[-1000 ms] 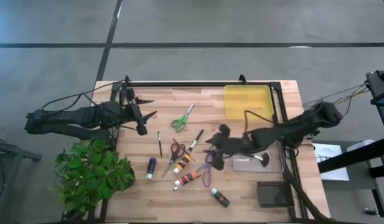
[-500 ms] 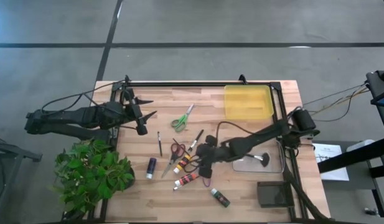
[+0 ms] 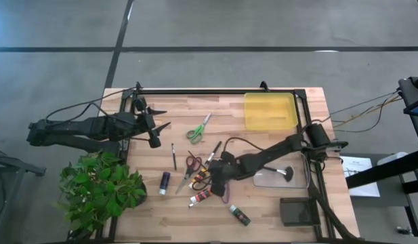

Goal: Pick & Place Paint Supplies
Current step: Put the gold paint brush into the transparent bin

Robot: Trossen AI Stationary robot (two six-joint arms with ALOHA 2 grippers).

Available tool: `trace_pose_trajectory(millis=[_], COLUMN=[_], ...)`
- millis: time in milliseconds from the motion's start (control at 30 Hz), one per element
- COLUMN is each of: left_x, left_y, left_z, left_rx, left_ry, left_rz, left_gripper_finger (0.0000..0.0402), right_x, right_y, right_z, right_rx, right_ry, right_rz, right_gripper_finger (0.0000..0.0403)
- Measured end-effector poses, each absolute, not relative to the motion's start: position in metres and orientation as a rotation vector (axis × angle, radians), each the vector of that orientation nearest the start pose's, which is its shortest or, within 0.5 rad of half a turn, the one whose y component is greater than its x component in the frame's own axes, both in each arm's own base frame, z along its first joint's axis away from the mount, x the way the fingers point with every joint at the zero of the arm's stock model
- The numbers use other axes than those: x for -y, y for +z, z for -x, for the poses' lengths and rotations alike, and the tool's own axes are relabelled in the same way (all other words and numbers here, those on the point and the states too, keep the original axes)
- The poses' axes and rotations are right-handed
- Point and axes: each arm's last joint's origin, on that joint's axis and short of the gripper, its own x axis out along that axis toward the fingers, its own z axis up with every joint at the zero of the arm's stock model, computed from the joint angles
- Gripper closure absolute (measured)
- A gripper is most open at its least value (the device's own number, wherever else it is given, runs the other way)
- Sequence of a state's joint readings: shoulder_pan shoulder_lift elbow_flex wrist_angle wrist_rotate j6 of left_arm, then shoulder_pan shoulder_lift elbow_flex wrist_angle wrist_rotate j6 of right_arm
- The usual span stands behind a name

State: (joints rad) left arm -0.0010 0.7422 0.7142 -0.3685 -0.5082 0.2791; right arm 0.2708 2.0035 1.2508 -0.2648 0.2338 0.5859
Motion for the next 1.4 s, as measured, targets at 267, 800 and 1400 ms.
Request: trace_pose_trajectory(millis=[267, 800, 1400], left_x=[-0.014, -0.014, -0.014], left_y=[0.299, 0.299, 0.299], left_z=[-0.158, -0.158, -0.158], left_rx=[-0.452, -0.451, -0.451], left_ry=[0.444, 0.444, 0.444], left_rz=[-0.35, -0.347, -0.348], left_gripper_finger=[0.0188, 0.0188, 0.0188], right_x=[-0.102, -0.093, -0.085], right_y=[0.127, 0.128, 0.124], right_z=[-0.402, -0.402, -0.402], right_rx=[-1.025, -1.043, -1.043], right_ry=[-0.279, -0.312, -0.309], right_rz=[-0.257, -0.294, -0.341], right_gripper_finger=[0.02, 0.02, 0.0388])
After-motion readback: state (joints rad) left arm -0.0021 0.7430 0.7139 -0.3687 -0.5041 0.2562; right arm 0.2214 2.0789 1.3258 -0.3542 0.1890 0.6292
